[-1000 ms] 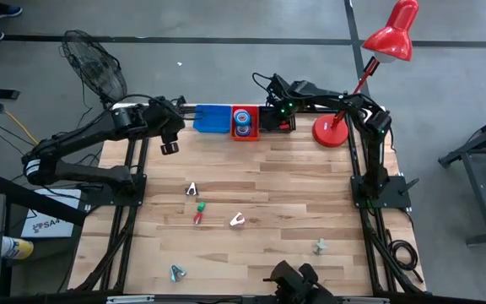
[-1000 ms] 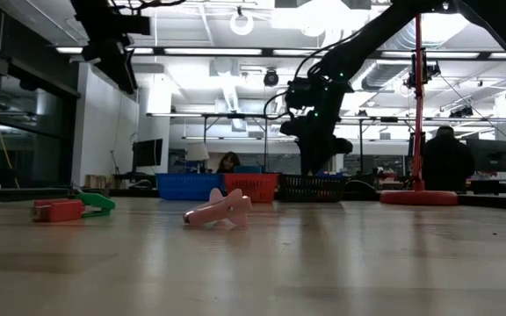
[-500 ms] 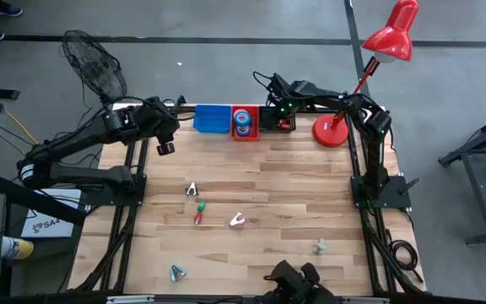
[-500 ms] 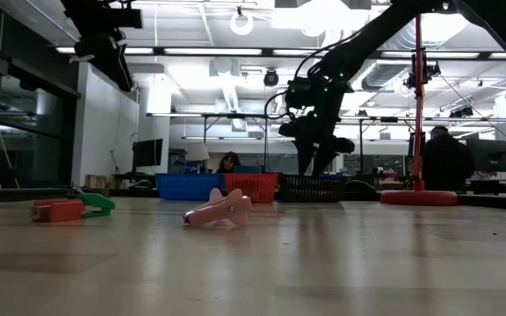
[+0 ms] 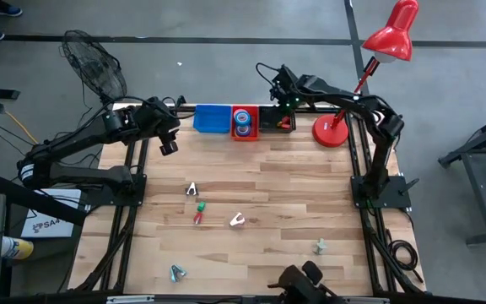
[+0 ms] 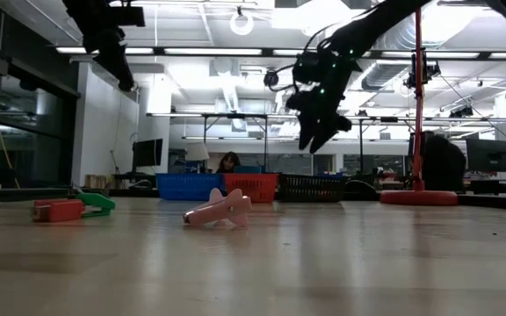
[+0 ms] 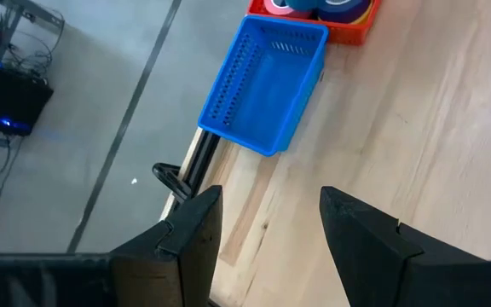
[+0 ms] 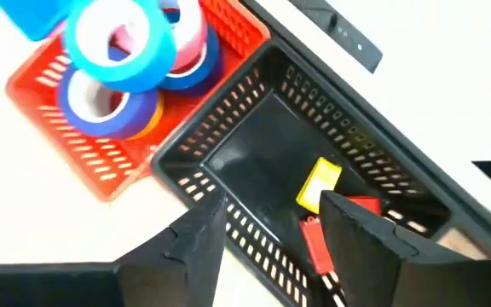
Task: Pick and place Stapler, Stapler remover, tape
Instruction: Put the gray staple remover into the blue basket
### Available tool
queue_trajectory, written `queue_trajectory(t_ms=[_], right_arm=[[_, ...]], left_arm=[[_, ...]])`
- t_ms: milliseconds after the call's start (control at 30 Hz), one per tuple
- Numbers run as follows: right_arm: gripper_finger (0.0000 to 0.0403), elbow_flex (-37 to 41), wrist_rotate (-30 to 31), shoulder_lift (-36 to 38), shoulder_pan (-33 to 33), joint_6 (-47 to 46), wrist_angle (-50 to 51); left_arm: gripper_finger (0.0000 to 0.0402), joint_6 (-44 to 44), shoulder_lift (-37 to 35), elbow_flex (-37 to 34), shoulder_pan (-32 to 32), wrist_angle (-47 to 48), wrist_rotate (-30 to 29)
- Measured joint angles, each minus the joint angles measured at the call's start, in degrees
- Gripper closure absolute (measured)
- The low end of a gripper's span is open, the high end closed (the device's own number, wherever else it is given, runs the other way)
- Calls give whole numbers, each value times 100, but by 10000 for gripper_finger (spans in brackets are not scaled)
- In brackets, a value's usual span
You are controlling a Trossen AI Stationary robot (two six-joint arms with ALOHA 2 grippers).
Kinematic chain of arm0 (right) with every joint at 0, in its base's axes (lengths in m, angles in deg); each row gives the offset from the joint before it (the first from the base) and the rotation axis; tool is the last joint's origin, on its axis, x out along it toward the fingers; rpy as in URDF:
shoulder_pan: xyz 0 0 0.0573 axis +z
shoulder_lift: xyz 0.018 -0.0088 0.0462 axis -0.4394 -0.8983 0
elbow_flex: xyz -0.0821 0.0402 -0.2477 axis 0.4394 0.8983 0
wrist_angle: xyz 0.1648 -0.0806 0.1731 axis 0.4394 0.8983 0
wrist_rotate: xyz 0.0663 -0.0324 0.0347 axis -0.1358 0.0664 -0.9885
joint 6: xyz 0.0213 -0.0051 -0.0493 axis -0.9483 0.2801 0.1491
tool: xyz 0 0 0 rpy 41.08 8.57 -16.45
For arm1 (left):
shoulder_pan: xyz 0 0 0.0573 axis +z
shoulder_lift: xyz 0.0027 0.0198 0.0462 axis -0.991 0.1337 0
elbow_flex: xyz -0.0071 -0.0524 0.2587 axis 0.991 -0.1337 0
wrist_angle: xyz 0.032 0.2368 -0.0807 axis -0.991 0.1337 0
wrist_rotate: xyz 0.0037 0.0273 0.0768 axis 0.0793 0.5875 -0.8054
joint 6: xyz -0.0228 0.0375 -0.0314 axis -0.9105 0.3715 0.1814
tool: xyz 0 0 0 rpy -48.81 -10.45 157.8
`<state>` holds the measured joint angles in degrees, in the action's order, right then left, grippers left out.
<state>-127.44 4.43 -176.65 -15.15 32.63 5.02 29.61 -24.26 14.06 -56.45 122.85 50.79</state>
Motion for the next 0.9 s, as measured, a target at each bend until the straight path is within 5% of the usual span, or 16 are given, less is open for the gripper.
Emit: queue_trajectory(t_ms=[467, 900], right_arm=[[221, 0, -558, 867, 36, 1326, 920], [221, 0, -560, 1179, 677, 1623, 1881]], left_arm=[[208, -748, 4, 4, 0, 9, -17], [208, -1028, 96, 15, -2, 216, 161]])
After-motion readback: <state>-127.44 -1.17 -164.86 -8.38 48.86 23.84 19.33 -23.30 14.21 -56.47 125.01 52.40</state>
